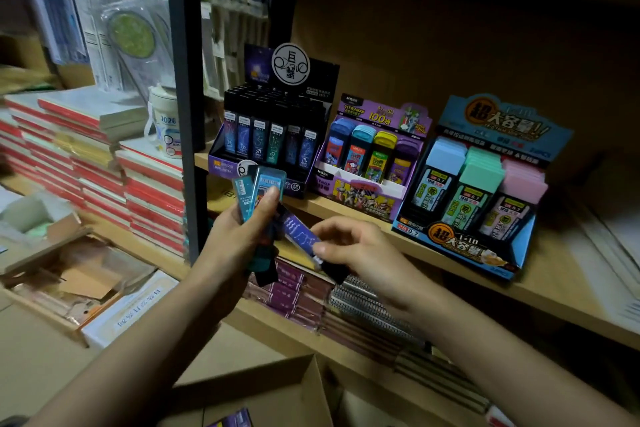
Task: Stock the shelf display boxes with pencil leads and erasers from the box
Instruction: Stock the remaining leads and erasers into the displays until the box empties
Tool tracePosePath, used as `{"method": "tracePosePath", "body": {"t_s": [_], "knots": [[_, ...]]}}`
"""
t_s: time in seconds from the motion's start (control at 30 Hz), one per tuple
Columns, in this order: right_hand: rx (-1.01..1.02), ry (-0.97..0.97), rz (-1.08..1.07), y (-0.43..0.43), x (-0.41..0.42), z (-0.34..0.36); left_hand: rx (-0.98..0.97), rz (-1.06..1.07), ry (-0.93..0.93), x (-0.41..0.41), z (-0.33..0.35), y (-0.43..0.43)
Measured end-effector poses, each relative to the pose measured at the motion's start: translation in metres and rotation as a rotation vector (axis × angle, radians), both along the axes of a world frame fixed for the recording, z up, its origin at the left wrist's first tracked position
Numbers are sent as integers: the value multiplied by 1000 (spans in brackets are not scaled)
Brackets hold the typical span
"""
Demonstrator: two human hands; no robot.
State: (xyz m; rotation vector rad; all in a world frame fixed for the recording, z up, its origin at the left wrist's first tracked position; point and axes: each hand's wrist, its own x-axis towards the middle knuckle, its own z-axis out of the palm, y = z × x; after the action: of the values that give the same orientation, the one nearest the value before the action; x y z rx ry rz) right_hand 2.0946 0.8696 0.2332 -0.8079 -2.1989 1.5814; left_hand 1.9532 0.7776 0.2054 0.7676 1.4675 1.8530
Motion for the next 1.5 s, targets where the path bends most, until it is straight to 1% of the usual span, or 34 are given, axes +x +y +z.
{"method": "tracePosePath", "body": {"t_s": [0.1,0.23,0.27,0.37,0.43,0.5,0.57,0.6,0.7,0.77,0.87,0.97,1.13,1.3,1.5], "knots": [[92,19,-17,9,3,9,-18,-63,4,-7,1,-3],[130,171,-165,25,1,20,-72,-105,25,-12,1,-8],[88,225,-215,28,-1,20,-89,-124,43,-12,-1,-9],[-152,399,-301,29,-15,20,-127,-201,96,-8,-7,-10],[-210,432,-291,27,-26,19,-136,-203,96,-7,-10,-9],[-165,379,-252,27,-33,21,-141,-160,89,-11,-11,-9],[-69,320,-216,32,-38,29,-135,-103,82,-19,-11,-11],[-37,332,-218,36,-40,35,-124,-79,65,-24,-10,-13],[-12,467,-315,51,-49,57,-58,-19,-46,-42,-5,-20],[132,505,-398,64,-61,63,-24,12,-80,-50,-3,-24],[433,476,-445,79,-79,56,42,57,-94,-52,-5,-30],[562,448,-456,86,-97,42,100,64,-80,-52,-4,-33],[570,442,-445,90,-118,27,91,174,-66,-59,-6,-33],[598,364,-337,96,-122,36,86,161,-64,-64,-6,-41],[566,373,-352,103,-128,38,55,173,-64,-71,-9,-44]]}}
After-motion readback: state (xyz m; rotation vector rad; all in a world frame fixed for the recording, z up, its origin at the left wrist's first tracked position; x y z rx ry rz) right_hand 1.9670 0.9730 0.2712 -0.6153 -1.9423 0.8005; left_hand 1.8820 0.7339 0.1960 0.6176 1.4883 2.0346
